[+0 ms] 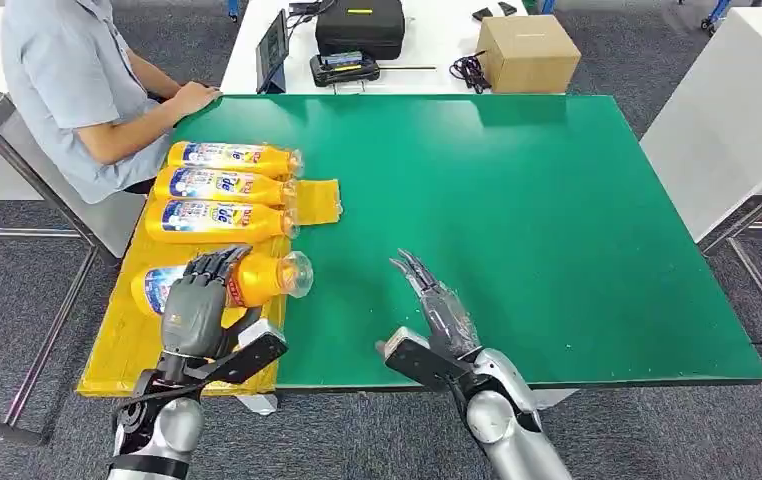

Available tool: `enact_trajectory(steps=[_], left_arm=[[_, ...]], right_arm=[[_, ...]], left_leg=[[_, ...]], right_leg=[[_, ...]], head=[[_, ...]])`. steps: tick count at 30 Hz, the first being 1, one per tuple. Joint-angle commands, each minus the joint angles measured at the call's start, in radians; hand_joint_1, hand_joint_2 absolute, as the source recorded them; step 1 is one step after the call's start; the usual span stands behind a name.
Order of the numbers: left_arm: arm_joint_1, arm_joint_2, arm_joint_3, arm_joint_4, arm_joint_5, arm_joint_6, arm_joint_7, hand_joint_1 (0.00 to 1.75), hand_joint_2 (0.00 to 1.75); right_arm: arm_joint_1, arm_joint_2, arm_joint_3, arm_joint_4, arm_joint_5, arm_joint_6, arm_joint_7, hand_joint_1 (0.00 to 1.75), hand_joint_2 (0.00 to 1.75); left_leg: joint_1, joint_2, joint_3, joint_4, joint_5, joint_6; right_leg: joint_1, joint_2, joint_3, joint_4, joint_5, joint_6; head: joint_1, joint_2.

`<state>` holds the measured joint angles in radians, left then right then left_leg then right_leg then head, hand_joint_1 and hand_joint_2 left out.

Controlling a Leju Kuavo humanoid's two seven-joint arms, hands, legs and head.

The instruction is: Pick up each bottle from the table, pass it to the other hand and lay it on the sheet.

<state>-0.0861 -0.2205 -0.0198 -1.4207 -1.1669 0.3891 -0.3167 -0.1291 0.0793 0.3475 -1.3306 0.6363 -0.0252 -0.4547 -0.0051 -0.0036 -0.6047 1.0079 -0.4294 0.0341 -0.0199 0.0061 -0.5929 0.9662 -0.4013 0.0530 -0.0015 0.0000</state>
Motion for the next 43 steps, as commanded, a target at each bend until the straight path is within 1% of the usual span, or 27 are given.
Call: enact_trajectory(steps=[1,4,7,9,11,12,13,14,16,19,21,22,23,31,32,33,38,43], left_arm=[[-0.108,0.108,-0.026,0.29,-0.04,0.004,0.007,1.75,1.75],[-0.118,0.114,-0.024,0.317,-0.034,0.0,0.008,1.75,1.75],[-0.161,0.153,-0.031,0.43,-0.075,0.0,0.024,1.75,1.75],[-0.179,0.162,-0.031,0.486,-0.077,0.031,0.018,1.75,1.75],[-0.198,0.181,-0.05,0.537,-0.157,0.07,0.046,1.75,1.75],[-0.204,0.181,-0.048,0.553,-0.158,0.07,0.048,1.75,1.75],[-0.213,0.183,-0.052,0.58,-0.169,0.075,0.046,1.75,1.75],[-0.217,0.186,-0.06,0.594,-0.184,0.075,0.052,1.75,1.75],[-0.22,0.184,-0.071,0.603,-0.202,0.095,0.056,1.75,1.75],[-0.222,0.175,-0.08,0.591,-0.209,0.097,0.056,1.71,1.75],[-0.227,0.173,-0.092,0.59,-0.214,0.083,0.057,1.59,1.75],[-0.229,0.175,-0.099,0.591,-0.223,0.084,0.056,1.47,1.75],[-0.232,0.176,-0.105,0.597,-0.228,0.086,0.064,1.12,1.75],[-0.232,0.176,-0.105,0.597,-0.228,0.086,0.064,1.12,1.75],[-0.231,0.176,-0.105,0.6,-0.228,0.087,0.064,0.12,1.75],[-0.232,0.171,-0.105,0.601,-0.226,0.084,0.067,0.0,1.75],[-0.228,0.162,-0.125,0.583,-0.228,0.066,0.07,0.0,1.75],[-0.225,0.154,-0.139,0.55,-0.22,0.031,0.08,0.0,1.75]], right_arm=[[-0.015,-0.012,-0.02,0.015,-0.01,0.015,-0.017,0.0,1.75],[-0.02,-0.011,-0.017,0.022,-0.013,0.016,-0.021,0.0,1.75],[-0.041,-0.009,-0.009,0.048,-0.022,0.02,-0.035,0.0,1.75],[-0.045,-0.009,-0.009,0.06,-0.026,0.017,-0.041,0.0,1.75],[-0.054,-0.007,-0.007,0.072,-0.029,0.017,-0.049,0.0,1.75],[-0.058,-0.005,-0.008,0.078,-0.032,0.017,-0.052,0.0,1.75],[-0.064,0.0,-0.008,0.091,-0.035,0.017,-0.056,0.0,1.75],[-0.067,0.002,-0.008,0.097,-0.035,0.017,-0.057,0.0,1.75],[-0.07,0.004,-0.008,0.106,-0.037,0.014,-0.062,0.0,1.75],[-0.077,0.006,-0.01,0.112,-0.038,0.014,-0.064,0.0,1.75],[-0.091,0.007,-0.007,0.122,-0.037,0.014,-0.065,0.0,1.75],[-0.094,0.008,-0.007,0.124,-0.037,0.014,-0.065,0.0,1.75],[-0.097,0.008,-0.006,0.126,-0.037,0.014,-0.065,0.0,1.75],[-0.097,0.008,-0.006,0.126,-0.037,0.014,-0.065,0.0,1.75],[-0.097,0.008,-0.006,0.125,-0.037,0.014,-0.066,0.0,1.75],[-0.097,0.008,-0.006,0.124,-0.037,0.014,-0.067,0.0,1.75],[-0.1,0.006,-0.009,0.134,-0.037,0.016,-0.067,0.0,1.75],[-0.101,0.006,-0.014,0.138,-0.037,0.016,-0.068,0.0,1.75]], left_leg=[[0.001,-0.002,0.005,-0.002,0.0,-0.002],[0.001,-0.001,0.003,-0.001,0.0,-0.002],[0.0,-0.001,0.004,-0.002,0.0,-0.002],[0.0,0.0,0.004,-0.002,0.0,-0.002],[0.001,0.001,0.005,-0.002,0.0,-0.002],[0.0,0.0,0.002,-0.001,0.0,-0.001],[0.001,0.001,0.004,-0.002,0.0,-0.002],[0.0,0.0,0.003,-0.001,0.0,-0.001],[0.002,0.001,0.006,-0.001,-0.001,-0.003],[0.001,0.0,0.003,-0.001,0.0,-0.002],[0.001,0.0,0.004,-0.001,-0.001,-0.002],[0.002,0.001,0.005,0.0,-0.001,-0.003],[0.001,0.0,0.003,-0.001,0.0,-0.002],[0.001,0.001,0.003,0.0,-0.001,-0.002],[0.001,0.001,0.004,0.0,-0.001,-0.002],[0.001,0.001,0.003,0.0,0.0,-0.002],[0.002,0.001,0.005,0.0,-0.001,-0.003],[0.001,0.0,0.003,-0.001,0.0,-0.002]], right_leg=[[0.001,-0.003,0.006,-0.001,-0.001,-0.003],[0.001,-0.001,0.004,-0.001,-0.001,-0.002],[0.0,-0.001,0.004,-0.001,-0.001,-0.002],[0.001,-0.001,0.004,-0.001,-0.001,-0.002],[0.001,0.0,0.004,-0.001,0.0,-0.002],[0.001,0.0,0.002,-0.001,0.0,-0.002],[0.001,0.0,0.004,-0.001,0.0,-0.003],[0.001,0.0,0.003,-0.001,0.0,-0.002],[0.002,0.0,0.006,-0.001,-0.001,-0.003],[0.001,0.0,0.004,-0.001,0.0,-0.002],[0.001,0.0,0.004,0.0,-0.001,-0.002],[0.002,0.0,0.005,0.0,-0.001,-0.003],[0.001,0.0,0.003,0.0,-0.001,-0.002],[0.001,0.0,0.004,0.0,-0.001,-0.002],[0.002,0.0,0.005,0.0,-0.001,-0.003],[0.001,0.0,0.004,0.0,-0.001,-0.002],[0.002,0.0,0.006,-0.001,-0.001,-0.003],[0.001,0.0,0.004,0.0,0.0,-0.001]], head=[[0.0,0.0],[0.0,0.0],[0.0,0.0],[0.0,0.0],[0.0,0.0],[0.0,0.0],[0.0,0.0],[0.0,0.0],[0.0,0.0],[0.0,0.0],[0.0,0.0],[0.0,0.0],[0.0,0.0],[0.0,0.0],[0.0,0.0],[0.0,0.0],[0.0,0.0],[0.0,0.0]])
